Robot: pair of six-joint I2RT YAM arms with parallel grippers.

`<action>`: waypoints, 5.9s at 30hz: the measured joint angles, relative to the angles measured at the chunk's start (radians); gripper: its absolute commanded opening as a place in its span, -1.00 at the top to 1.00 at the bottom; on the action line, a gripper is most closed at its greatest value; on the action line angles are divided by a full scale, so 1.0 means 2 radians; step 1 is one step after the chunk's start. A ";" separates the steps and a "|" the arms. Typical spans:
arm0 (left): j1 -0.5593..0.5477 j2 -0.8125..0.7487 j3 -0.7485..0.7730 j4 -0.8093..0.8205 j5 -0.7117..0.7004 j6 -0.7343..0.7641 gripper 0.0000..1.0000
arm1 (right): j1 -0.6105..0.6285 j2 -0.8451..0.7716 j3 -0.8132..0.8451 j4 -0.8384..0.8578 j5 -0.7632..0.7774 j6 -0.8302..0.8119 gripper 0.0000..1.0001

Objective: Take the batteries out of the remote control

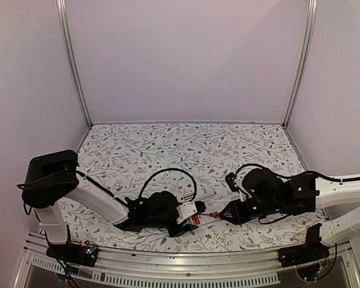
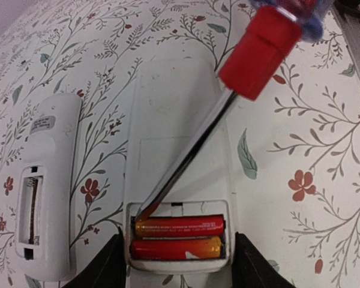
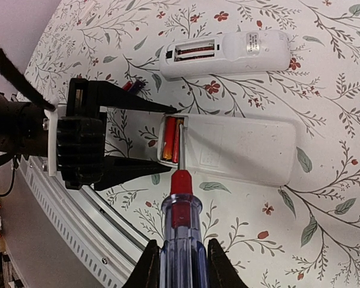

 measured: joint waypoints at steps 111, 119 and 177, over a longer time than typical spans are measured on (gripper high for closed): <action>0.033 -0.186 0.209 -0.339 0.181 0.021 -0.10 | -0.159 -0.006 0.077 -0.001 -0.439 -0.155 1.00; 0.027 -0.168 0.223 -0.385 0.173 0.066 0.45 | -0.159 -0.005 0.079 -0.009 -0.445 -0.157 1.00; 0.002 -0.168 0.239 -0.410 0.145 0.084 1.00 | -0.160 0.019 0.082 -0.021 -0.449 -0.162 1.00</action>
